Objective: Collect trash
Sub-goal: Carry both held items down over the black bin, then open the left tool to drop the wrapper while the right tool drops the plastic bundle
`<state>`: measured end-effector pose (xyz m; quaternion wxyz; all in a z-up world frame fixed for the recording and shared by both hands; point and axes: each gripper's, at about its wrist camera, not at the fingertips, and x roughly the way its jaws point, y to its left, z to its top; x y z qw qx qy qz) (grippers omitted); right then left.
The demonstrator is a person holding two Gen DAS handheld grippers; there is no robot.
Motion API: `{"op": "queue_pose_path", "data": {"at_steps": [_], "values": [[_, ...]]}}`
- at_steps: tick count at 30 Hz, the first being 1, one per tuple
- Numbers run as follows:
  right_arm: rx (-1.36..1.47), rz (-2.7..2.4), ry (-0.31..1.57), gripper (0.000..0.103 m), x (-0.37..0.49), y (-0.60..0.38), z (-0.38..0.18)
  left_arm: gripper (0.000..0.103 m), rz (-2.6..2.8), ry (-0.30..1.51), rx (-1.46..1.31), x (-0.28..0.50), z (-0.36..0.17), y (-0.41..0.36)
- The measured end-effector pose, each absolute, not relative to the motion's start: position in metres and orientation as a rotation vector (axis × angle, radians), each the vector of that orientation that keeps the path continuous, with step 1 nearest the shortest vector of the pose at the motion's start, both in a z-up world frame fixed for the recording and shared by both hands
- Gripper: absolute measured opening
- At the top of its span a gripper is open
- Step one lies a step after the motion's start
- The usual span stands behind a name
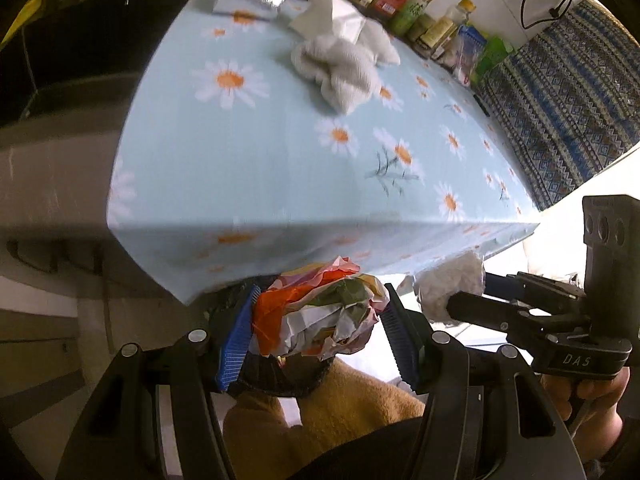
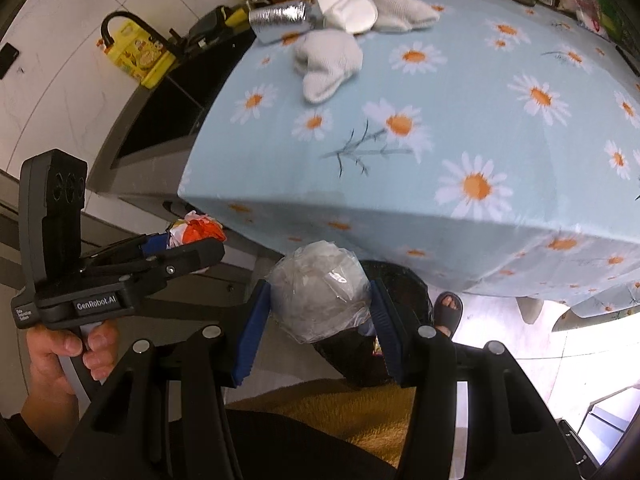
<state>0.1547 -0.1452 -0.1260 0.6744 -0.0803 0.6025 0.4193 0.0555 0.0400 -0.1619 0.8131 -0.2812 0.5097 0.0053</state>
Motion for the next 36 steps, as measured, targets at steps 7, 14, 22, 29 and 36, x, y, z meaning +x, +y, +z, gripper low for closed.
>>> {"op": "queue_pose_path", "data": {"at_steps": [7,14,22,29,36], "values": [[-0.193,0.932,1.392,0.051,0.149,-0.145,-0.136,0.059,-0.002,1.161,-0.654,0.041,-0.195,0.029],[-0.184,0.932,1.425,0.052,0.145,-0.148,-0.147,0.06,-0.006,1.205,-0.672,0.034,-0.213,0.026],[-0.155,0.928,1.469,0.053,0.147,-0.153,-0.157,0.062,-0.021,1.253,-0.691,0.039,-0.224,0.012],[-0.1,0.925,1.445,0.062,0.159,-0.162,-0.148,0.078,-0.007,1.278,-0.686,0.047,-0.227,0.011],[-0.093,0.918,1.431,0.062,0.166,-0.169,-0.141,0.078,-0.008,1.282,-0.667,0.055,-0.222,0.009]]}}
